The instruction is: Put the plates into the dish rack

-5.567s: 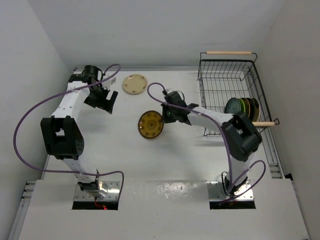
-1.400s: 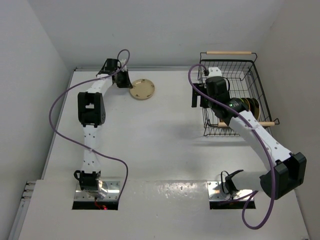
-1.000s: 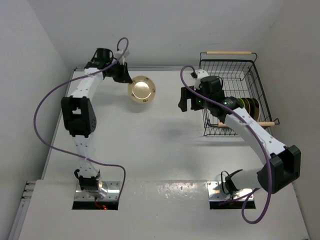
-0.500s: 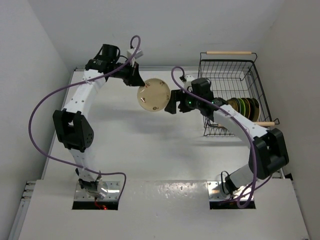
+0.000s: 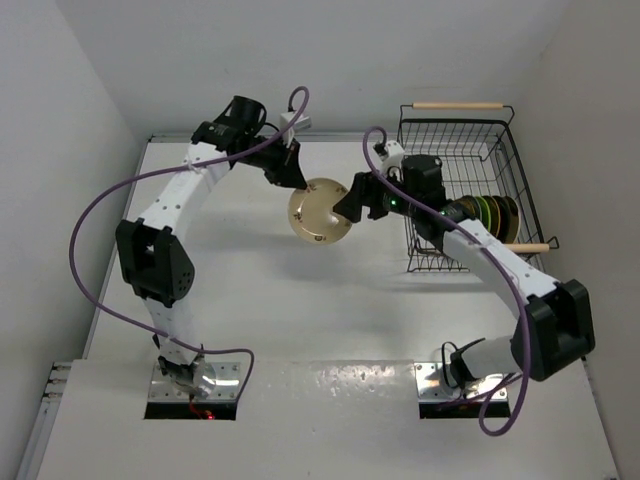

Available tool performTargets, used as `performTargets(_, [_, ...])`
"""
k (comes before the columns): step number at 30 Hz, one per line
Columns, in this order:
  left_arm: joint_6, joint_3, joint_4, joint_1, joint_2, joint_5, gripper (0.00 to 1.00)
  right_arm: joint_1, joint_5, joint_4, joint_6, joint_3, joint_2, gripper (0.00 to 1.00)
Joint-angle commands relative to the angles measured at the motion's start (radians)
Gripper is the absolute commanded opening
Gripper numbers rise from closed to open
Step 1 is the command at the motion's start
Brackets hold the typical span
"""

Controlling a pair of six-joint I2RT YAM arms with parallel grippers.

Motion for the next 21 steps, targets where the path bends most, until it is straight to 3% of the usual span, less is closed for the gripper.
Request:
performTargets(1, [0.014,0.045,-0.007,-0.013,-0.029,0.046,0.00,-0.007,0.046,0.060,0.073,0.046,0.082,0.80])
performTargets(2, [0.014,0.045,-0.007,-0.013,-0.029,0.058,0.00,-0.010,0.046,0.065,0.091,0.053,0.108,0.71])
performTargets(4, [0.036,0.056,-0.018,-0.013,-0.038,0.072,0.00,-0.010,0.040,0.088,0.122,0.071,0.148,0.62])
performTargets(7, [0.050,0.056,-0.038,-0.013,-0.056,0.110,0.00,-0.007,0.026,0.105,0.148,0.083,0.163,0.38])
performTargets(8, [0.060,0.056,-0.038,-0.013,-0.056,0.110,0.00,-0.007,0.019,0.112,0.154,0.083,0.159,0.28])
performTargets(9, [0.060,0.065,-0.038,-0.013,-0.056,0.110,0.00,-0.007,0.017,0.124,0.157,0.079,0.154,0.10])
performTargets(10, [0.060,0.065,-0.038,-0.013,-0.056,0.101,0.00,-0.007,0.017,0.143,0.159,0.077,0.128,0.00])
performTargets(12, [0.060,0.075,-0.038,-0.013,-0.056,0.020,0.04,-0.006,0.046,0.158,0.147,0.056,0.084,0.00])
performTargets(13, [0.045,0.084,-0.038,-0.013,-0.056,-0.024,0.18,-0.004,0.054,0.160,0.138,0.053,0.056,0.00])
performTargets(14, [0.027,0.096,-0.038,-0.013,-0.047,-0.076,0.59,-0.004,0.114,0.151,0.100,0.042,0.015,0.00])
performTargets(16, [0.012,0.123,-0.038,-0.013,-0.038,-0.251,0.96,-0.001,0.175,0.108,0.067,0.045,-0.022,0.00])
performTargets(21, [-0.067,0.211,-0.038,0.008,-0.003,-0.715,1.00,-0.012,0.662,-0.108,-0.153,0.131,-0.155,0.00])
